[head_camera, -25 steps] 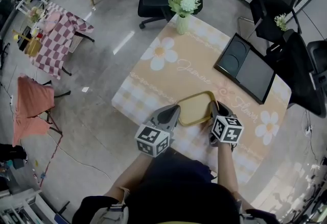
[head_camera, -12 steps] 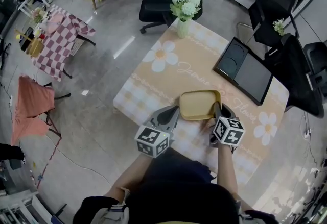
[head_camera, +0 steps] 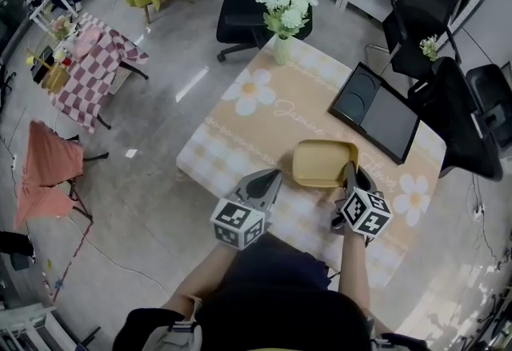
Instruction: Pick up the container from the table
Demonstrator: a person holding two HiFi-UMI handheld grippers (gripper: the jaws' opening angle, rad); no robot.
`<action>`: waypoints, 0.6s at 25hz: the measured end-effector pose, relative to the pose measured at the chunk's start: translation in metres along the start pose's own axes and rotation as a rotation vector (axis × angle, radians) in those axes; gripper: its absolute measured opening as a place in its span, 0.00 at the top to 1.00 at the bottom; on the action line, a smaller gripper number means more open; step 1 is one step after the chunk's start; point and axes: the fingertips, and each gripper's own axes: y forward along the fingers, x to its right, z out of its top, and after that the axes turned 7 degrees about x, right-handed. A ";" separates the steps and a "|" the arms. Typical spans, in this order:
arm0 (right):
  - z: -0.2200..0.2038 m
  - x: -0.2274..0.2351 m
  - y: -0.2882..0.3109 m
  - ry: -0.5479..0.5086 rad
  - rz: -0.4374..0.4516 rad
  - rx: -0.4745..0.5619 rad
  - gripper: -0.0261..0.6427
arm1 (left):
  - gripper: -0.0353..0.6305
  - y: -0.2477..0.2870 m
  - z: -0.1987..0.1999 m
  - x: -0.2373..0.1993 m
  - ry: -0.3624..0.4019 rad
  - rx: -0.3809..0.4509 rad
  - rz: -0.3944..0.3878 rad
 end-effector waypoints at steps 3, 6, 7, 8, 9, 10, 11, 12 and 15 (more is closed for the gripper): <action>0.012 0.004 -0.011 0.009 -0.013 0.044 0.94 | 0.93 0.001 0.001 0.006 0.010 0.001 -0.014; 0.021 0.011 -0.022 0.018 -0.034 0.080 0.94 | 0.93 0.002 0.002 0.013 0.019 0.002 -0.035; 0.024 0.013 -0.026 0.024 -0.041 0.092 0.94 | 0.93 0.003 0.002 0.016 0.022 0.002 -0.041; 0.026 0.015 -0.030 0.030 -0.049 0.105 0.94 | 0.93 0.003 0.002 0.019 0.024 0.002 -0.047; 0.029 0.017 -0.034 0.038 -0.055 0.120 0.94 | 0.93 0.004 0.002 0.022 0.026 0.002 -0.053; 0.032 0.019 -0.038 0.047 -0.059 0.135 0.94 | 0.93 0.004 0.002 0.024 0.028 0.002 -0.058; 0.034 0.021 -0.042 0.055 -0.062 0.151 0.94 | 0.93 0.005 0.002 0.026 0.030 0.002 -0.063; 0.037 0.023 -0.046 0.062 -0.066 0.165 0.94 | 0.93 0.005 0.002 0.029 0.032 0.001 -0.068; 0.044 0.029 -0.057 0.071 -0.082 0.206 0.94 | 0.93 0.007 0.000 0.036 0.036 0.000 -0.082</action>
